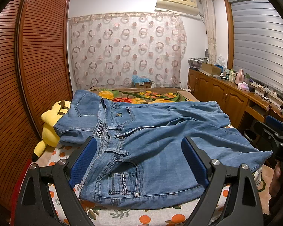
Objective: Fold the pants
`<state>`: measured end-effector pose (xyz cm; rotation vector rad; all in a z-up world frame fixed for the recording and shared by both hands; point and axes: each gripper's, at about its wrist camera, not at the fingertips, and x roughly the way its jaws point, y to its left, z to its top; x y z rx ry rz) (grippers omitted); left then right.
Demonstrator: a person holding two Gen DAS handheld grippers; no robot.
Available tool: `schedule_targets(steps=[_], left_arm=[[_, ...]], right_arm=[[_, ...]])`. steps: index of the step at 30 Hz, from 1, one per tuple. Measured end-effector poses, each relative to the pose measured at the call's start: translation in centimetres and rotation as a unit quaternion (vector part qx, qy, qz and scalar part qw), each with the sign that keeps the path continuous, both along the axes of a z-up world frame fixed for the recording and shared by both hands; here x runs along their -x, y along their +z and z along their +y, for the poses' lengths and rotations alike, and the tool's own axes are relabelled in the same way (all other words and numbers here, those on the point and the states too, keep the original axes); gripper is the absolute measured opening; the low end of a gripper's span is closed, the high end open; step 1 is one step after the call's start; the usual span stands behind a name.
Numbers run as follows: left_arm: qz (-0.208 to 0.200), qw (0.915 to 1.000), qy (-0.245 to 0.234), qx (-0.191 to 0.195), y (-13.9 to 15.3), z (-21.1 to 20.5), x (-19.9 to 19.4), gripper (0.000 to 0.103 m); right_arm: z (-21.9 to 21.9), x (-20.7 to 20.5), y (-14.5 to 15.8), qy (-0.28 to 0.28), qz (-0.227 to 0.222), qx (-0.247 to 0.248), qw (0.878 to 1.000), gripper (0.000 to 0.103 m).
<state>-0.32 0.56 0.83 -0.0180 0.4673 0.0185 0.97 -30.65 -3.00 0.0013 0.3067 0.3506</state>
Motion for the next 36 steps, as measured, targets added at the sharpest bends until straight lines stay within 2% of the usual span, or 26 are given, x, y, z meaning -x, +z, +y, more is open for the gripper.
schedule_targets(steps=[36], left_arm=[[-0.004, 1.0000, 0.000, 0.001, 0.33, -0.08, 0.11, 0.092]], right_arm=[[0.01, 0.16, 0.01, 0.001, -0.004, -0.001, 1.000, 0.103]])
